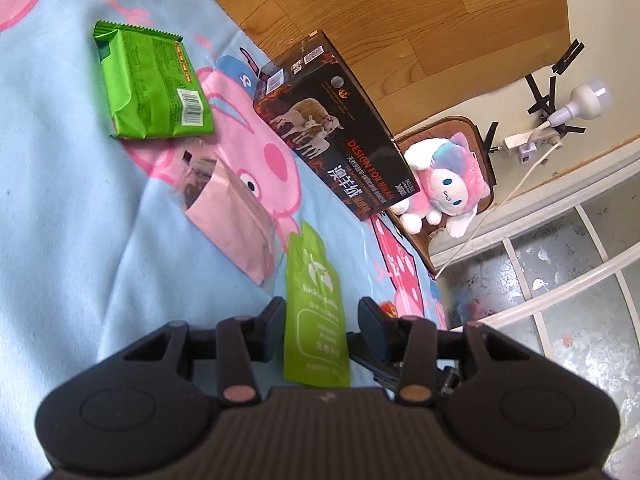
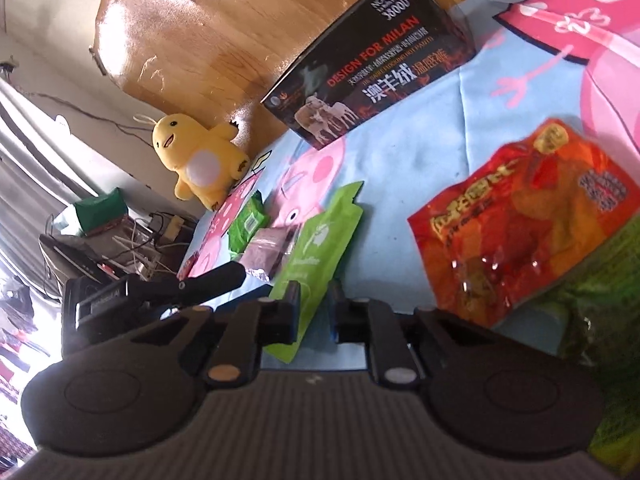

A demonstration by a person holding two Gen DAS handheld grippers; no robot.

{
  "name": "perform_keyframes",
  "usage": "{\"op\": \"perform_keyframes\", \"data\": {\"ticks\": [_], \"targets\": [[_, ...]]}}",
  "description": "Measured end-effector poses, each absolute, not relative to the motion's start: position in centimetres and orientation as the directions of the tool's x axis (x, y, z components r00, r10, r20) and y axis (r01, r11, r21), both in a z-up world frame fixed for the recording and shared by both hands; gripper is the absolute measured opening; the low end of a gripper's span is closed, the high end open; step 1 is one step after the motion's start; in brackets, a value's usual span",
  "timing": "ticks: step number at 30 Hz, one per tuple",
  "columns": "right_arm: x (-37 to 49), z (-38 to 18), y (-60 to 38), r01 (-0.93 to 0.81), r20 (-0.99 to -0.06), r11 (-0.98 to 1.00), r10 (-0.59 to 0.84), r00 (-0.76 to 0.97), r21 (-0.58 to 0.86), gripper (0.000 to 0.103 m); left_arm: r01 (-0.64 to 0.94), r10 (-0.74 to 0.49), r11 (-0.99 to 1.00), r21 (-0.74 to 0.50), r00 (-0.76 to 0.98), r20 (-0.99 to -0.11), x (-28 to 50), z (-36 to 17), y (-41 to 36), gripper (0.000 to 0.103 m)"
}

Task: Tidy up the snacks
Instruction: 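Close the right tool on the green coffee pouch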

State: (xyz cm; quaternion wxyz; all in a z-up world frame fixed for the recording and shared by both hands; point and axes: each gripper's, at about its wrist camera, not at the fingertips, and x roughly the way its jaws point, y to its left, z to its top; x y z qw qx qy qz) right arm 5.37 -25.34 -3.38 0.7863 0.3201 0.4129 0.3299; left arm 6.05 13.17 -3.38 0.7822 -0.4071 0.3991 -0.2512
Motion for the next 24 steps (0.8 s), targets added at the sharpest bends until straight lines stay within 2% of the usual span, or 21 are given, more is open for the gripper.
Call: {"op": "perform_keyframes", "data": {"ticks": [3, 24], "targets": [[5.2, -3.3, -25.4, -0.255, -0.452, 0.589, 0.777, 0.437, 0.767, 0.017, 0.078, -0.72, 0.552, -0.83, 0.546, -0.428, 5.8, -3.4, 13.2, 0.036], [5.2, -3.6, -25.6, -0.225, -0.453, 0.57, 0.79, 0.413, 0.79, 0.015, 0.136, -0.742, 0.559, -0.818, 0.523, -0.42, 4.7, -3.5, 13.6, 0.036]]}}
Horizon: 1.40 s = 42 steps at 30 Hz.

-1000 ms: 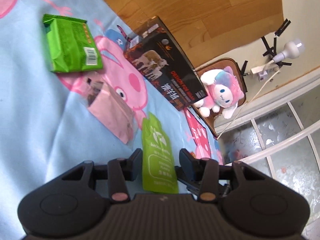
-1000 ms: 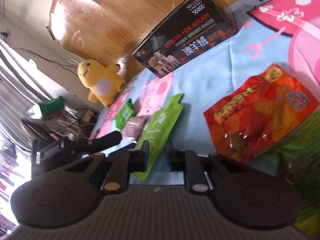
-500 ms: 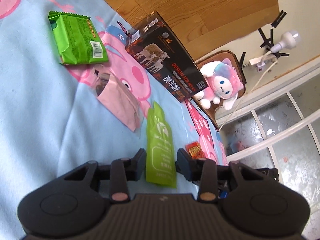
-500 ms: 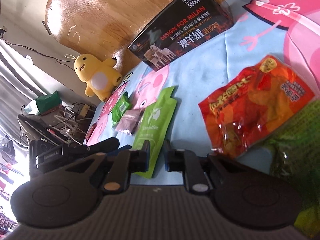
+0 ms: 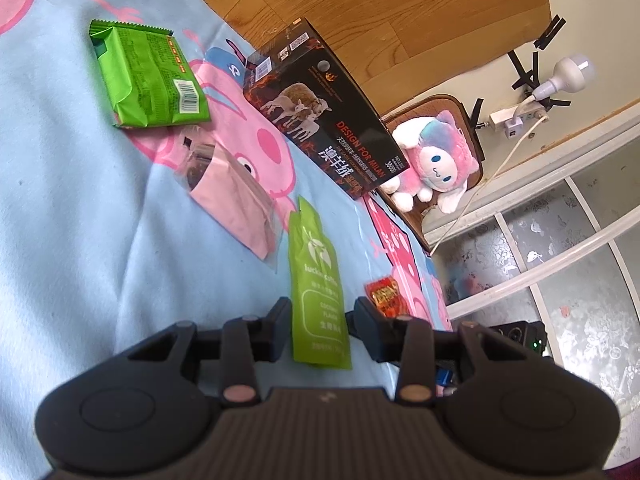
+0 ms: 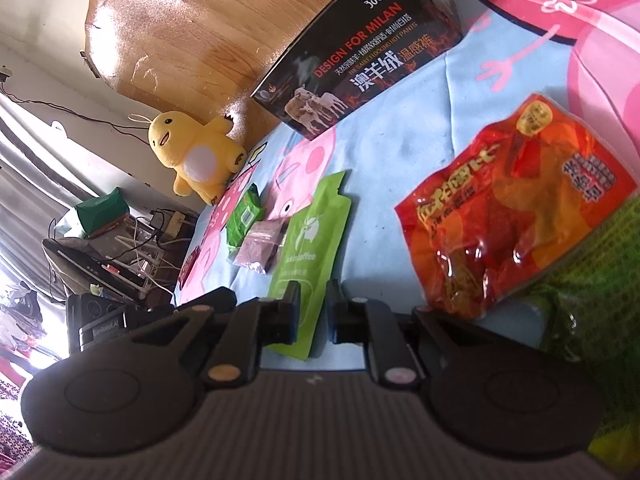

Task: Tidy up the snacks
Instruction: 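Close the right tool on the green coffee pouch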

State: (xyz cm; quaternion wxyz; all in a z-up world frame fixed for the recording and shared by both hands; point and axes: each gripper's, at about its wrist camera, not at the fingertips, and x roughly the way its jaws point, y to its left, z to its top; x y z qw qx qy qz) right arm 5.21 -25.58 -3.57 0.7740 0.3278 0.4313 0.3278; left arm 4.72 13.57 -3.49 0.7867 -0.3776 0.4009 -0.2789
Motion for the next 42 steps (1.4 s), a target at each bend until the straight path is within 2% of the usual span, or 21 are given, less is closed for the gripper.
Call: {"op": "perform_keyframes", "data": {"ticks": [16, 23, 28, 32, 33, 37, 38, 39, 42], "targets": [[5.1, -4.2, -26.6, -0.165, -0.359, 0.461, 0.831, 0.425, 0.872, 0.017, 0.152, -0.739, 0.571, -0.807, 0.523, -0.424, 4.6, -3.4, 13.4, 0.036], [5.0, -4.2, -26.6, -0.159, -0.331, 0.43, 0.841, 0.428, 0.889, 0.022, 0.164, -0.738, 0.577, -0.8, 0.525, -0.424, 4.6, -3.4, 13.4, 0.036], [4.6, -3.6, -26.1, -0.194, -0.344, 0.456, 0.836, 0.428, 0.868, 0.03, 0.186, -0.721, 0.612, -0.768, 0.531, -0.445, 4.3, -3.2, 12.9, 0.036], [4.6, -3.3, -26.3, -0.235, -0.209, 0.32, 0.892, 0.4, 0.918, 0.03, 0.202, -0.713, 0.629, -0.75, 0.535, -0.454, 4.2, -3.1, 12.7, 0.036], [4.5, -3.1, -26.0, -0.25, -0.207, 0.32, 0.896, 0.392, 0.914, 0.03, 0.203, -0.714, 0.628, -0.751, 0.534, -0.453, 4.2, -3.1, 12.7, 0.036], [4.5, -3.3, -24.0, -0.258, -0.359, 0.474, 0.848, 0.389, 0.842, 0.03, 0.205, -0.712, 0.63, -0.749, 0.537, -0.452, 4.1, -3.1, 12.7, 0.036], [4.6, -3.8, -23.7, -0.246, -0.387, 0.499, 0.836, 0.389, 0.831, 0.025, 0.205, -0.71, 0.632, -0.748, 0.539, -0.453, 4.1, -3.1, 12.7, 0.036], [4.6, -3.9, -23.6, -0.248, -0.397, 0.511, 0.83, 0.393, 0.823, 0.018, 0.206, -0.711, 0.632, -0.747, 0.539, -0.452, 4.1, -3.1, 12.5, 0.036], [4.7, -4.1, -23.2, -0.254, -0.408, 0.52, 0.828, 0.386, 0.815, 0.013, 0.213, -0.714, 0.631, -0.746, 0.537, -0.45, 4.1, -3.0, 12.4, 0.038]]}}
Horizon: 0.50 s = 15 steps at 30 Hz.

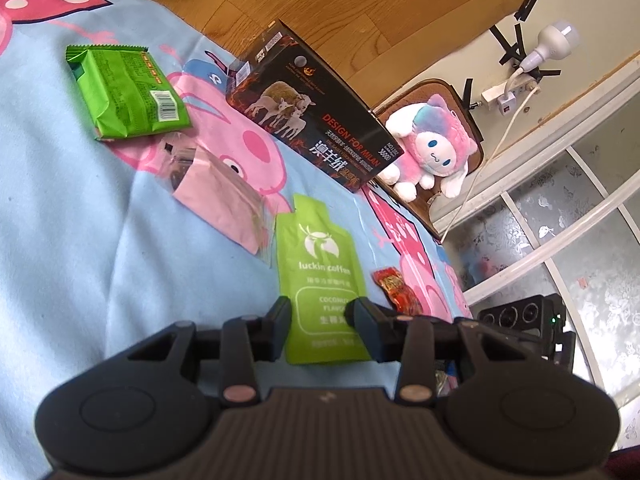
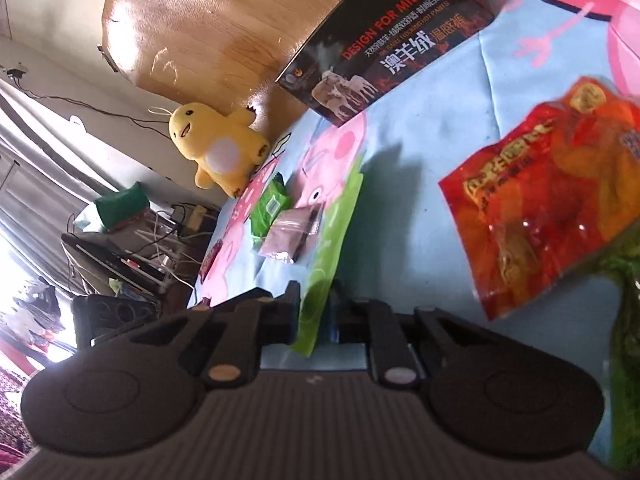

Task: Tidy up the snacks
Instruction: 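Close the right tool on the green coffee pouch, then lift the coffee pouch and drop it into the black box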

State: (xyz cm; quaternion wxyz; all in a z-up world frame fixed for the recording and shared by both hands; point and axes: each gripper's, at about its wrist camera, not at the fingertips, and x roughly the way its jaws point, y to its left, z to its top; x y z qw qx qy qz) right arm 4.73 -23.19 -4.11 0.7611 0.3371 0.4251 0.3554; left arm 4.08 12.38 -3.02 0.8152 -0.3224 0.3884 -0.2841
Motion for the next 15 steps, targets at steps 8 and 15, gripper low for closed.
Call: {"op": "perform_keyframes", "data": {"ticks": [8, 15], "targets": [[5.0, -4.8, -25.7, -0.193, -0.176, 0.253, 0.922, 0.345, 0.948, 0.008, 0.206, -0.755, 0.563, -0.8, 0.522, -0.397, 4.2, -2.6, 13.3, 0.055], [5.3, -3.5, -26.2, -0.207, -0.129, 0.211, 0.929, 0.348, 0.955, 0.008, 0.267, -0.774, 0.546, -0.794, 0.524, -0.356, 5.1, -0.5, 12.4, 0.031]]}}
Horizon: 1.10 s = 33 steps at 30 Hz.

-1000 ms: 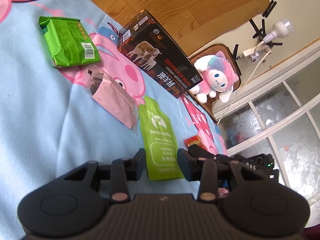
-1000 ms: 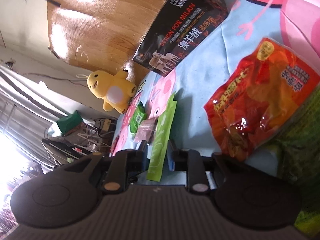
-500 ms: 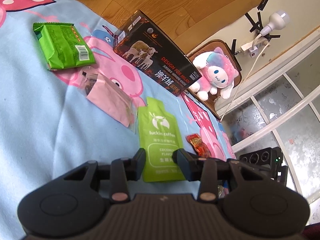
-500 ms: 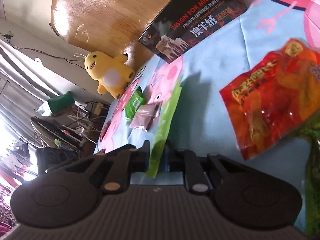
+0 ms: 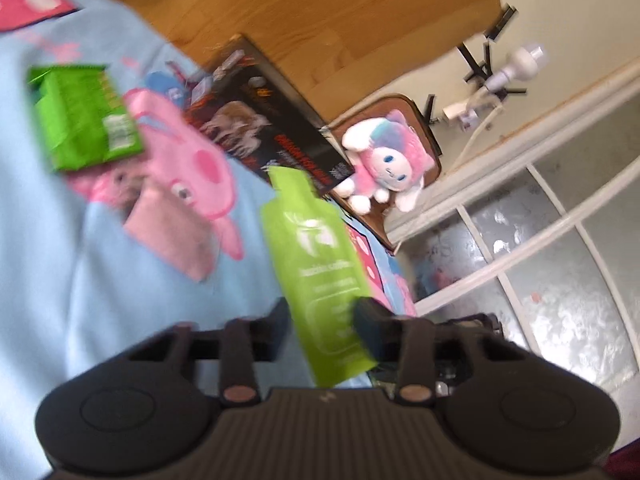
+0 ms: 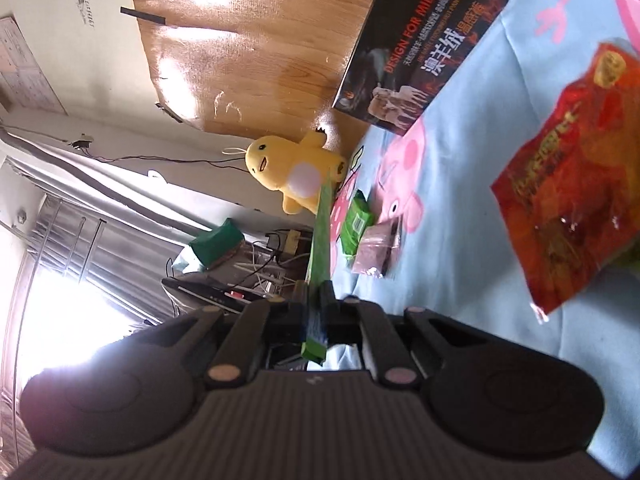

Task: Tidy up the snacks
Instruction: 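Lift the coffee pouch and drop it into the black box, then grasp the green biscuit pack with the right tool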

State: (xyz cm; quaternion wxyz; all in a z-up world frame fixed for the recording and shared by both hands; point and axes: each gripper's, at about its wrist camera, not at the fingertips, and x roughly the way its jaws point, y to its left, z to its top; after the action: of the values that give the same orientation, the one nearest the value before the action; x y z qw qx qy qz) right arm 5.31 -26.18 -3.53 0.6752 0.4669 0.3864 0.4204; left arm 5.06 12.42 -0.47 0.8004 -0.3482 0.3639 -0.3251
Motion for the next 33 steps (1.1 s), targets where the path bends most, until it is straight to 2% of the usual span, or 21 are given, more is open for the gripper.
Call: {"op": "perform_keyframes", "data": {"ticks": [4, 10, 15, 19, 21, 23, 24, 29, 33], "targets": [[7.0, -1.1, -26.7, -0.268, -0.177, 0.296, 0.903, 0.393, 0.917, 0.008, 0.31, -0.76, 0.591, -0.744, 0.523, -0.386, 7.7, 1.9, 11.1, 0.028], [11.6, 5.1, -25.8, -0.428, -0.276, 0.562, 0.778, 0.565, 0.708, 0.009, 0.376, -0.696, 0.687, -0.622, 0.586, -0.415, 14.8, 6.4, 7.9, 0.03], [18.2, 7.0, -24.6, -0.435, -0.351, 0.668, 0.713, 0.608, 0.603, 0.009, 0.322, -0.64, 0.725, -0.609, 0.642, -0.423, 21.0, 7.2, 7.1, 0.031], [21.7, 6.1, -21.8, -0.452, -0.431, 0.732, 0.672, 0.602, 0.509, 0.013, 0.234, -0.546, 0.789, -0.567, 0.69, -0.475, 23.4, 6.0, 7.3, 0.031], [22.2, 5.5, -20.5, -0.485, -0.451, 0.765, 0.643, 0.62, 0.424, 0.02, 0.191, -0.495, 0.816, -0.545, 0.716, -0.492, 23.5, 5.5, 7.7, 0.031], [22.5, 5.1, -19.0, -0.498, -0.473, 0.794, 0.608, 0.638, 0.348, 0.028, 0.181, -0.483, 0.825, -0.535, 0.719, -0.501, 23.1, 5.2, 8.2, 0.043], [22.6, 4.8, -18.7, -0.492, -0.486, 0.809, 0.587, 0.647, 0.322, 0.029, 0.185, -0.483, 0.825, -0.534, 0.721, -0.497, 22.7, 5.1, 8.5, 0.043], [21.2, 5.4, -20.4, -0.446, -0.45, 0.828, 0.559, 0.696, 0.34, 0.032, 0.215, -0.474, 0.83, -0.515, 0.758, -0.448, 19.2, 6.9, 10.4, 0.046], [17.8, 6.6, -22.3, -0.463, -0.418, 0.788, 0.611, 0.673, 0.406, 0.032, 0.218, -0.471, 0.82, -0.529, 0.782, -0.408, 15.1, 7.6, 13.7, 0.046]]}}
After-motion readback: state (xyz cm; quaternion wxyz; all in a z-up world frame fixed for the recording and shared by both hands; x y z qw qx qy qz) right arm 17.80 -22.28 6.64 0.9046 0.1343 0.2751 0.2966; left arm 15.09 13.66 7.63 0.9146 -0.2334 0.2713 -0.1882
